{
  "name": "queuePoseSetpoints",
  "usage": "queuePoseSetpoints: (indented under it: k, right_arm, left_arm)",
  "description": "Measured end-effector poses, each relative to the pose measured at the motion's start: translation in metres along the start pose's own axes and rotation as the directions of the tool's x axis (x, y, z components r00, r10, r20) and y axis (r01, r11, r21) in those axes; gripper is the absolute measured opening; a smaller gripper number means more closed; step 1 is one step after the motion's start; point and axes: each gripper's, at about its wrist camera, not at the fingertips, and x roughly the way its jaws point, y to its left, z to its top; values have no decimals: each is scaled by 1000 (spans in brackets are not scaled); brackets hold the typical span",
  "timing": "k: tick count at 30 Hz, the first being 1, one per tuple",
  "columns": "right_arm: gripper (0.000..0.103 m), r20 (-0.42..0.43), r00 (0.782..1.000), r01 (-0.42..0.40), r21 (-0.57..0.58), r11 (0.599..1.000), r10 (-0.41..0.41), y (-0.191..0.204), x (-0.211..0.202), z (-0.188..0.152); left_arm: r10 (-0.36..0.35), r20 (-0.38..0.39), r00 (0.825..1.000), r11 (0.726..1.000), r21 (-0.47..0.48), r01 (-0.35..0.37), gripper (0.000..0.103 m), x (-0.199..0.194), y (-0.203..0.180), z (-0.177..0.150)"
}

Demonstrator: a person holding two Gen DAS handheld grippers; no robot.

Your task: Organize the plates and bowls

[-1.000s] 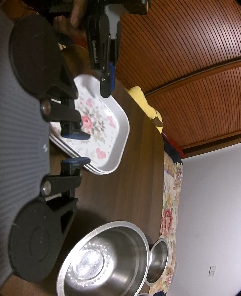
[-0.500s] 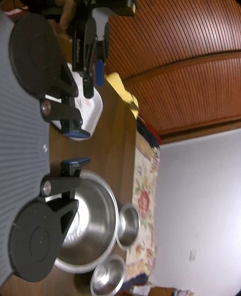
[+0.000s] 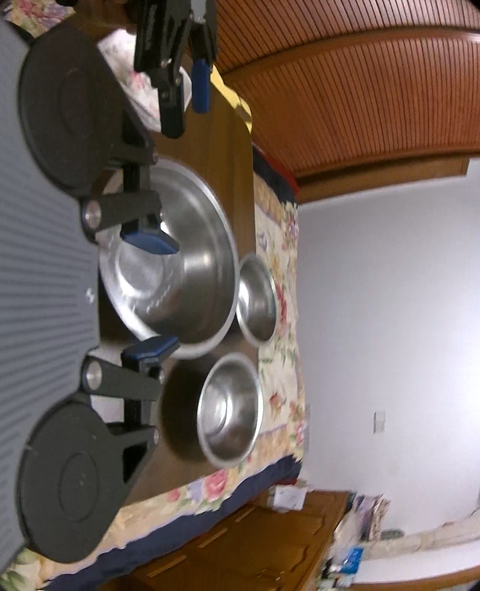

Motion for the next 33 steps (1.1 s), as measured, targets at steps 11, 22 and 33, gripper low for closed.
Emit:
queuePoseSetpoints:
  k: [11, 22, 33]
  right_arm:
    - [50, -22, 1000, 16, 84, 996, -14, -21, 23, -16]
    - [47, -26, 998, -50, 125, 991, 54, -27, 37, -20]
    - [37, -24, 995, -96, 144, 985, 100, -30, 40, -14]
  left_arm:
    - [-29, -39, 999, 1000, 5, 29, 59, 36, -4, 8]
    - [-30, -114, 993, 999, -28, 27, 33, 58, -1, 0]
    - [-15, -126, 992, 999, -48, 9, 31, 54, -4, 2]
